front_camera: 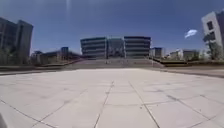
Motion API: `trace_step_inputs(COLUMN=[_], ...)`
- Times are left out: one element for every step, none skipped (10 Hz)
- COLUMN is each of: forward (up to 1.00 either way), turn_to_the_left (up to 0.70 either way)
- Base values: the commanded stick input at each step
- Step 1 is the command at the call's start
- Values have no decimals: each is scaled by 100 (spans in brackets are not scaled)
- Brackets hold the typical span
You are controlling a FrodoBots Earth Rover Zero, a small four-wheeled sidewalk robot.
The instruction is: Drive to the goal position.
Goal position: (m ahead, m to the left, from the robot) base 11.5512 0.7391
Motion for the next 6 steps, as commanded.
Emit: trace_step_inputs(forward=[70,70,70,70,70,70], turn_to_the_left=[0,0,0,0,0,0])
